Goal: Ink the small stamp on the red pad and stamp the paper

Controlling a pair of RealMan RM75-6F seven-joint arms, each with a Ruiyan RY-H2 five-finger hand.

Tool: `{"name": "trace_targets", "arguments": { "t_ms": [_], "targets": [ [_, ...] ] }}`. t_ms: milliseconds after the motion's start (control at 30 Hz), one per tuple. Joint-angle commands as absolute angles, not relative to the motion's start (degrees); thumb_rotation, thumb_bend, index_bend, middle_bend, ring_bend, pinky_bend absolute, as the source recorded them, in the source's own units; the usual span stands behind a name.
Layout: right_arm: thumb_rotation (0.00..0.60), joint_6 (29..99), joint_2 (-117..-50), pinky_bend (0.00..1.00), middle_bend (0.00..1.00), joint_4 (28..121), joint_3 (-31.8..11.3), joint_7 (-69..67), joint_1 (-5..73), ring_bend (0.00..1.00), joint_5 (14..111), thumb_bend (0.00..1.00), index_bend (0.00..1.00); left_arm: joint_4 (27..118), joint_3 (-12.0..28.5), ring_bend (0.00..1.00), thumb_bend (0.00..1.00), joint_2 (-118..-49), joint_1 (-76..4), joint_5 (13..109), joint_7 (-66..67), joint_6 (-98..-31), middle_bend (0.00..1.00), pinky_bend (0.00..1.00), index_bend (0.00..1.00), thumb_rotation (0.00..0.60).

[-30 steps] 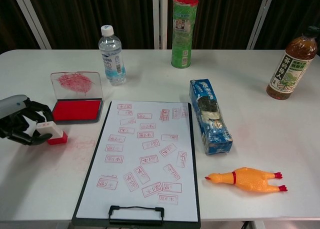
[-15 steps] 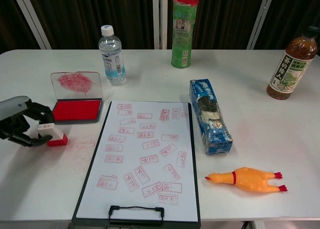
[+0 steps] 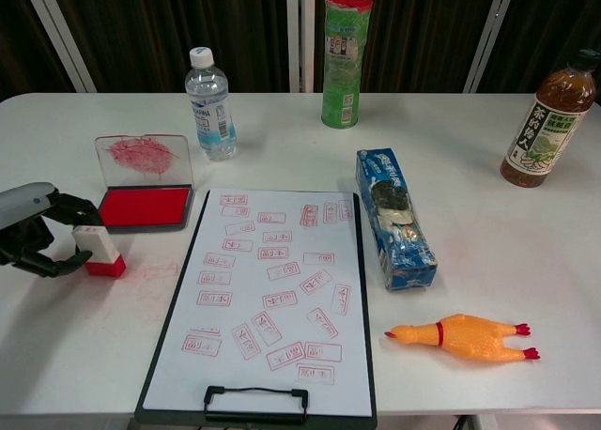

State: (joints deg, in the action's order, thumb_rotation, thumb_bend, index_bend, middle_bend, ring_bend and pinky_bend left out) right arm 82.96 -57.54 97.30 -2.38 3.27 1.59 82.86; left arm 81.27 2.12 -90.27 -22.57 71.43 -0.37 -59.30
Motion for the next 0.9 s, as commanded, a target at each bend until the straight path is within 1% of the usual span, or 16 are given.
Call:
{"name": "trace_targets", "arguments": {
  "t_ms": [33, 100, 133, 367, 467, 533, 600, 633, 667, 700, 733, 767, 800, 833, 867, 900],
  "targets": [
    [0.600, 82.87, -57.50, 0.00, 0.00, 97.37, -2.33, 3.36, 1.61, 0.00, 82.85, 0.28, 0.00, 81.12, 1.80, 1.00, 0.41, -90.22, -22.48, 72.10, 0.07, -59.62, 0.47, 1.00, 0.39, 0.600],
    [0.600, 82.74, -57.46, 0.00, 0.00, 97.45, -2.29, 3.44, 1.64, 0.00, 82.83, 0.28, 0.00, 81.05, 1.62, 1.00, 0.41, -90.17, -22.42, 72.56, 0.23, -59.79, 0.44, 1.00, 0.34, 0.600],
    [0.600, 82.66, -57.44, 0.00, 0.00, 97.50, -2.28, 3.50, 1.67, 0.00, 82.78, 0.28, 0.00, 81.03, 1.50, 1.00, 0.41, -90.12, -22.38, 72.80, 0.27, -59.85, 0.43, 1.00, 0.33, 0.600],
    [0.600, 82.55, -57.41, 0.00, 0.00, 97.52, -2.32, 3.59, 1.70, 0.00, 82.59, 0.28, 0.00, 81.49, 0.99, 1.00, 0.40, -89.48, -21.87, 74.35, 0.82, -61.10, 0.35, 1.00, 0.30, 0.600],
    [0.600, 82.89, -57.20, 0.00, 0.00, 97.65, -2.37, 3.38, 1.59, 0.00, 82.74, 0.29, 0.00, 82.37, 1.15, 0.99, 0.40, -88.30, -21.04, 75.67, 1.39, -63.86, 0.30, 1.00, 0.27, 0.600],
    [0.600, 83.22, -56.98, 0.00, 0.00, 97.74, -2.46, 3.13, 1.48, 0.00, 82.83, 0.29, 0.00, 83.39, 1.83, 0.94, 0.39, -86.77, -19.89, 76.36, 1.29, -67.12, 0.27, 1.00, 0.26, 0.600],
    [0.600, 83.50, -56.78, 0.00, 0.00, 97.77, -2.57, 2.84, 1.39, 0.00, 82.86, 0.28, 0.00, 84.25, 2.59, 0.85, 0.39, -84.87, -18.72, 76.99, 0.93, -70.31, 0.26, 0.98, 0.26, 0.600],
    [0.600, 83.66, -56.65, 0.00, 0.00, 97.78, -2.66, 2.61, 1.37, 0.00, 82.89, 0.29, 0.00, 84.54, 3.01, 0.78, 0.39, -83.36, -17.97, 77.66, 0.84, -72.47, 0.26, 0.94, 0.26, 0.600],
    [0.600, 83.78, -56.59, 0.00, 0.00, 97.74, -2.75, 2.39, 1.38, 0.00, 82.96, 0.29, 0.00, 84.54, 3.17, 0.70, 0.39, -82.13, -17.47, 78.52, 0.91, -74.11, 0.26, 0.88, 0.26, 0.600],
    [0.600, 83.95, -56.59, 0.00, 0.00, 97.64, -2.84, 2.15, 1.40, 0.00, 83.11, 0.29, 0.00, 84.35, 3.10, 0.62, 0.39, -80.85, -17.02, 79.69, 0.96, -75.63, 0.25, 0.82, 0.26, 0.600],
    [0.600, 84.29, -56.72, 0.00, 0.00, 97.39, -2.99, 1.77, 1.43, 0.00, 83.42, 0.29, 0.00, 83.69, 2.46, 0.45, 0.39, -78.96, -16.67, 82.40, 0.79, -77.51, 0.23, 0.64, 0.25, 0.600],
    [0.600, 84.72, -56.98, 0.00, 0.00, 97.05, -3.15, 1.45, 1.46, 0.00, 83.81, 0.29, 0.00, 82.18, 2.09, 0.24, 0.38, -77.84, -16.39, 85.46, 1.10, -80.18, 0.19, 0.42, 0.25, 0.562],
    [0.600, 85.34, -57.40, 0.00, 0.00, 96.47, -3.31, 1.19, 1.50, 0.00, 84.43, 0.29, 0.00, 80.18, 1.66, 0.17, 0.37, -77.14, -15.95, 88.59, 1.97, -83.32, 0.17, 0.34, 0.24, 0.523],
    [0.600, 86.64, -58.36, 0.00, 0.00, 95.13, -3.57, 1.12, 1.55, 0.00, 85.71, 0.28, 0.00, 77.54, 1.28, 0.05, 0.33, -76.64, -15.17, 92.03, 3.69, -87.50, 0.13, 0.23, 0.24, 0.383],
    [0.600, 87.93, -59.36, 0.00, 0.00, 93.68, -3.76, 1.33, 1.58, 0.00, 86.98, 0.28, 0.00, 76.42, 0.75, 0.03, 0.26, -76.07, -14.59, 93.79, 4.74, -89.48, 0.11, 0.21, 0.24, 0.255],
    [0.600, 89.29, -60.46, 0.00, 0.00, 92.05, -3.87, 1.64, 1.58, 0.00, 88.35, 0.27, 0.00, 76.42, 0.22, 0.02, 0.21, -75.28, -13.88, 94.48, 5.42, -90.50, 0.11, 0.20, 0.23, 0.183]
  ]
}}
